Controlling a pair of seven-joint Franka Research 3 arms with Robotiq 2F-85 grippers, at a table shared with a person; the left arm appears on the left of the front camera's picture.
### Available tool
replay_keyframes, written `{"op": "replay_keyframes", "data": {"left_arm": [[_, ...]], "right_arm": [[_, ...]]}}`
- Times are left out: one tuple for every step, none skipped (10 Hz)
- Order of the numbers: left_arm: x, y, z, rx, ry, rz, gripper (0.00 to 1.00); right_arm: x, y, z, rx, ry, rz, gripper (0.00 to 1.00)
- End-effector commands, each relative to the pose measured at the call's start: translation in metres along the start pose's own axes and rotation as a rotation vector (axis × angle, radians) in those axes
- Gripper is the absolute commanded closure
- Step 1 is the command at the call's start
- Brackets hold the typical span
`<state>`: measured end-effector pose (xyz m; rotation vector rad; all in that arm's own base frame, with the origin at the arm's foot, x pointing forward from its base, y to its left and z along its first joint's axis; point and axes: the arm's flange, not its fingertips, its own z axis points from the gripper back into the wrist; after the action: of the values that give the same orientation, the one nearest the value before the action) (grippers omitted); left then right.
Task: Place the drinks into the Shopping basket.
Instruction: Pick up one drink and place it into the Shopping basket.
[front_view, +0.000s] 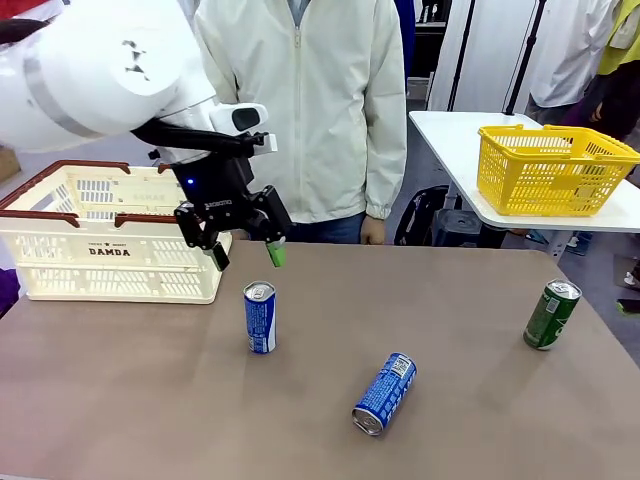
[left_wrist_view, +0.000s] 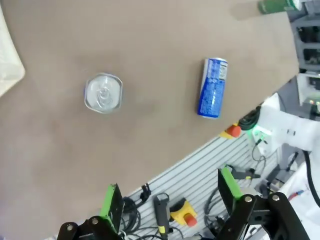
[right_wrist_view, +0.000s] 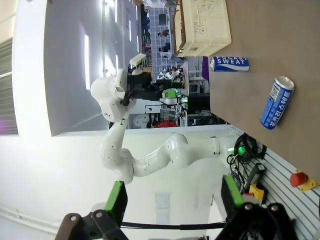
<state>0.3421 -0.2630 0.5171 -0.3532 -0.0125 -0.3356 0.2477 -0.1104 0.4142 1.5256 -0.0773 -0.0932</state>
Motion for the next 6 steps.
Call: {"op": "replay_keyframes", "data": {"left_arm": [[-0.034,0.009,0.011,-0.061,0.004,-0.032,0.0],[0.0,0.0,0.0,0.0,0.0,0.0,0.0],[0.004,-0.002,-0.004,0.051,-0.187,0.197,0.0],[0.007,-0.006,-0.014,0.131,-0.243,0.266,0.0],[0.014,-0.009,-0.03,0.184,-0.267,0.261,0.0],[0.023,-0.009,-0.046,0.235,-0.316,0.304,0.0]], "right_arm": [[-0.002,0.0,0.004,-0.012,0.017,0.025,0.0],[-0.002,0.0,0.004,-0.012,0.017,0.025,0.0],[-0.002,0.0,0.004,-0.012,0.017,0.025,0.0],[-0.002,0.0,0.004,-0.012,0.017,0.025,0.0],[-0.002,0.0,0.004,-0.012,0.017,0.025,0.0],[-0.002,0.0,0.004,-0.012,0.017,0.025,0.0]]}}
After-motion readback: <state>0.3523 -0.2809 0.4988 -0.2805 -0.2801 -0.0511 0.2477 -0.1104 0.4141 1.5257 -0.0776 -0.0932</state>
